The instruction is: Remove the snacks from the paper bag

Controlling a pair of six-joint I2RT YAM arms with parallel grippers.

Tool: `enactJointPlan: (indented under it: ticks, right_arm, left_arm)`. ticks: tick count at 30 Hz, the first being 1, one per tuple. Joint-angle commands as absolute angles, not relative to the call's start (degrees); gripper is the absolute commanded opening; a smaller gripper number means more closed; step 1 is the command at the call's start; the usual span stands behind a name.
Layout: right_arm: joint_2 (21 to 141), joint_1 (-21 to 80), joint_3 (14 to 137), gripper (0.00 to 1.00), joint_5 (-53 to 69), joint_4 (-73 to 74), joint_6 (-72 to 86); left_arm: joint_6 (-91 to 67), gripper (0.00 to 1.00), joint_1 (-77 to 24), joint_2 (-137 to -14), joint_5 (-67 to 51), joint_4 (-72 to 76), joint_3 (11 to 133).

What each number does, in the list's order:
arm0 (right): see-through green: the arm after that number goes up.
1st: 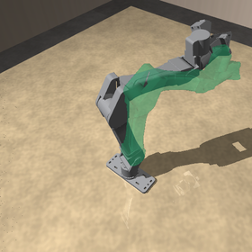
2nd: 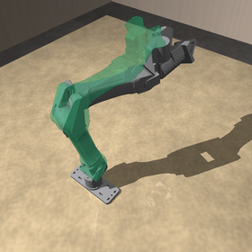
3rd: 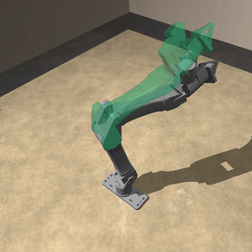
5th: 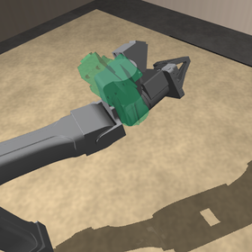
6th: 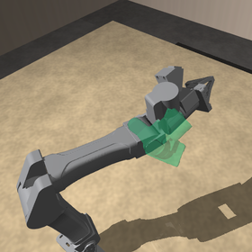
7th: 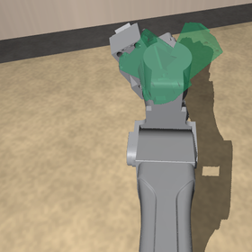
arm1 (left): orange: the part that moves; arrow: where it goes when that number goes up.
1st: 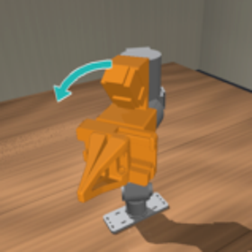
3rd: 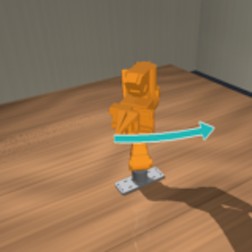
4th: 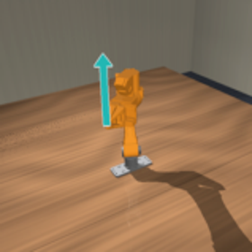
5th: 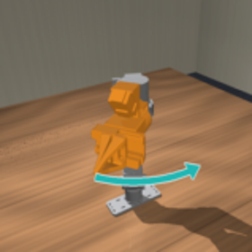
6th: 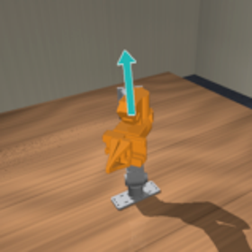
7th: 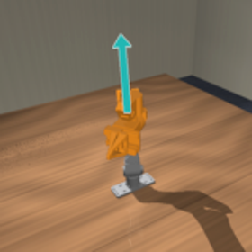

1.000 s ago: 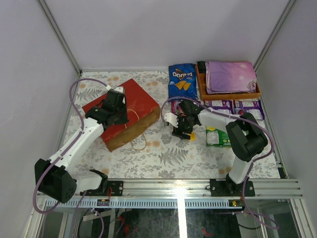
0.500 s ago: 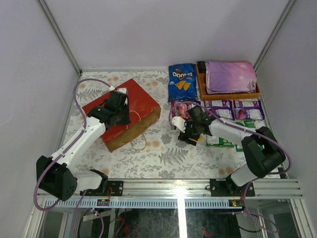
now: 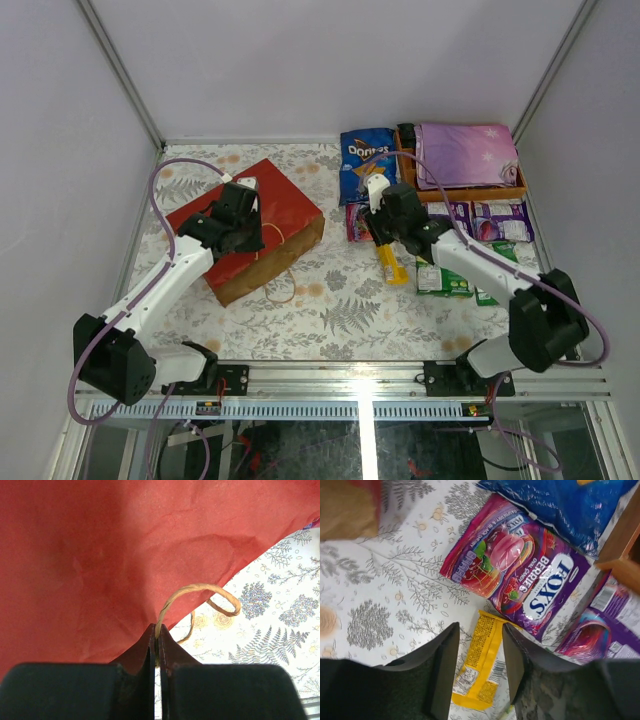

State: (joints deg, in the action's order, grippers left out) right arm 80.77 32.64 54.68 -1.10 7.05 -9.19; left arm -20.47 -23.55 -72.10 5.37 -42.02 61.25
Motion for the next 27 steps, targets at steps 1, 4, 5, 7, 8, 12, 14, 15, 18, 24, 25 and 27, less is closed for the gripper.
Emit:
enactJointPlan:
  ticks: [1,4,5,7,8,12,14,15,18,24,25,27]
  right_arm:
    - [86.6,32.6,58.4,0.49,-9.3,14.8,10.1]
    - [86.2,32.7,54.1,0.51,-10.8,12.5,14.3]
    - [86.1,32.7,53.2,0.52,-11.8,12.3,15.3]
    - [85.9,32.7,52.2,0.56,-13.7,12.8,16.6]
    - [85.6,32.7,51.7,0.57,-14.2,12.8,16.9]
    - [85.0,32.7,48.7,0.58,-15.1,11.3,17.9]
    - [85.4,32.7,47.6,0.56,-14.6,10.0,18.1]
    - [85.8,32.7,47.3,0.54,-14.2,9.5,18.3]
    - [86.5,32.7,45.9,0.49,-13.5,7.9,18.9]
    - [85.5,32.7,43.4,0.45,-13.8,6.4,20.1]
    - [85.2,32.7,42.9,0.44,-13.9,6.4,20.3]
    - [84.3,32.7,41.8,0.42,-14.4,6.6,21.5]
  left_arm:
    - [-19.3,0.0,-23.9,-71.6,5.5,-39.6,61.8]
    - [-19.3,0.0,-23.9,-71.5,5.6,-39.6,61.8]
    - [-19.3,0.0,-23.9,-71.5,5.7,-39.6,61.8]
    - [-19.3,0.0,-23.9,-71.5,5.7,-39.5,61.7]
    - [-19.3,0.0,-23.9,-71.6,5.7,-39.5,61.7]
    - [-19.3,0.0,-23.9,-71.8,5.9,-39.6,61.7]
    - [-19.3,0.0,-23.9,-71.8,6.1,-39.6,61.8]
    - [-19.3,0.0,-23.8,-71.8,6.1,-39.6,61.8]
    - [-19.3,0.0,-23.9,-72.0,6.2,-39.5,61.8]
    - [-19.2,0.0,-23.8,-72.1,6.3,-39.6,61.8]
    - [-19.2,0.0,-23.9,-72.2,6.3,-39.6,61.9]
    - [-19.2,0.0,-23.9,-72.1,6.3,-39.5,61.9]
